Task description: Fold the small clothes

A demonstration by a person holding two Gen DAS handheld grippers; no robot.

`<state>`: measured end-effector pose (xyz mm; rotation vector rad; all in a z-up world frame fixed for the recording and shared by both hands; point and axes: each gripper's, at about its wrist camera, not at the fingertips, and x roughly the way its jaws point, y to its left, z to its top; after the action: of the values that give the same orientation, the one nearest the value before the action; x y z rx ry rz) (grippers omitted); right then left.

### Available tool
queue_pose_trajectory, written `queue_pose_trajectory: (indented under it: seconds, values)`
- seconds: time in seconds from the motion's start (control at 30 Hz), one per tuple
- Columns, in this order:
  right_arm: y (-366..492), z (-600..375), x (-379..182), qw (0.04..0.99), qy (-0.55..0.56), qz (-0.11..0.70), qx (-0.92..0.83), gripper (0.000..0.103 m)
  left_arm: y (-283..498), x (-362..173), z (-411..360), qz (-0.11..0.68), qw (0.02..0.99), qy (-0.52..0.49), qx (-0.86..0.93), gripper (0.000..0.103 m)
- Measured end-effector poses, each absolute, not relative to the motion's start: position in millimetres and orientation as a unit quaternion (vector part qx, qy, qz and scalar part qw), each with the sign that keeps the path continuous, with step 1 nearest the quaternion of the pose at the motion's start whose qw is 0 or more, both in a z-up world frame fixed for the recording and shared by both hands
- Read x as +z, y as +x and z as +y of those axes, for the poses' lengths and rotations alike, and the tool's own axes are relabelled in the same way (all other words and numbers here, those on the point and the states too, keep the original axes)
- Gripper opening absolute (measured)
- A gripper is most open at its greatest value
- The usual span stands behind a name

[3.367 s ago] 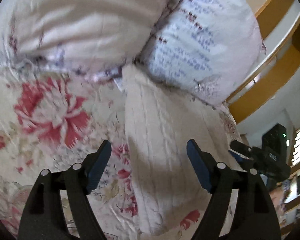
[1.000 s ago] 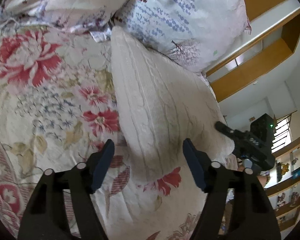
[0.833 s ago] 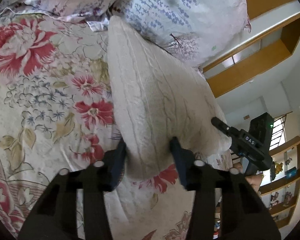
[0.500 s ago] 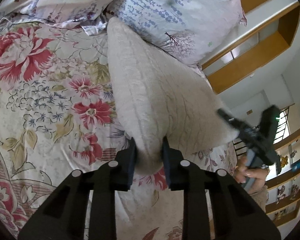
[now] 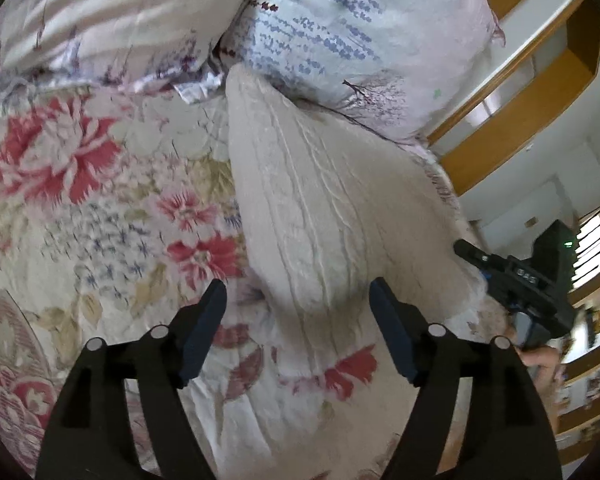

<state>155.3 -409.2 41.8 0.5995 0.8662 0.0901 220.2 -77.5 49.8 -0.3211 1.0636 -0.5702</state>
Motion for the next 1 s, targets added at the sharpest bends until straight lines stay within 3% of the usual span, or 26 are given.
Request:
queue_pose_trajectory:
  seconds: [0.07,0.23,0.47,0.53,0.77,0.87,0.97,1.0]
  values:
    - [154.2,-403.9,42.2,0.870,0.272,0.408,0.044,0.014,221.9,50.8,-84.0,0.495,0.822,-0.125,-0.253,0.074]
    - [150.8,-403.0,46.1,0.884,0.251,0.394,0.027,0.011,222.1,50.9,-90.9,0.491,0.831,-0.097,-0.242,0.079]
    - [152.9,-402.0,29.4,0.876,0.247,0.413,0.011,0.012,220.4,48.3,-92.5,0.493,0.831,-0.090,-0.240,0.082]
    - [151.9,-401.5,37.0,0.879,0.247,0.408,0.011,0.018,220.6,47.5,-92.0,0.495,0.830,-0.091,-0.240,0.082]
    - [142.8,-384.9,76.4,0.916,0.215,0.336,0.033,0.020,227.4,41.2,-89.2,0.507,0.817,-0.113,-0.250,0.084]
    - [152.0,-368.7,72.5,0.914,0.188,0.356,0.056,0.020,230.1,38.0,-87.7,0.512,0.811,-0.127,-0.254,0.085]
    - [172.1,-361.2,40.3,0.885,0.174,0.429,0.045,0.026,230.6,37.0,-87.6,0.513,0.808,-0.132,-0.257,0.086]
    - [170.4,-362.3,40.3,0.892,0.178,0.413,0.047,0.026,231.0,36.8,-87.5,0.515,0.806,-0.134,-0.259,0.086]
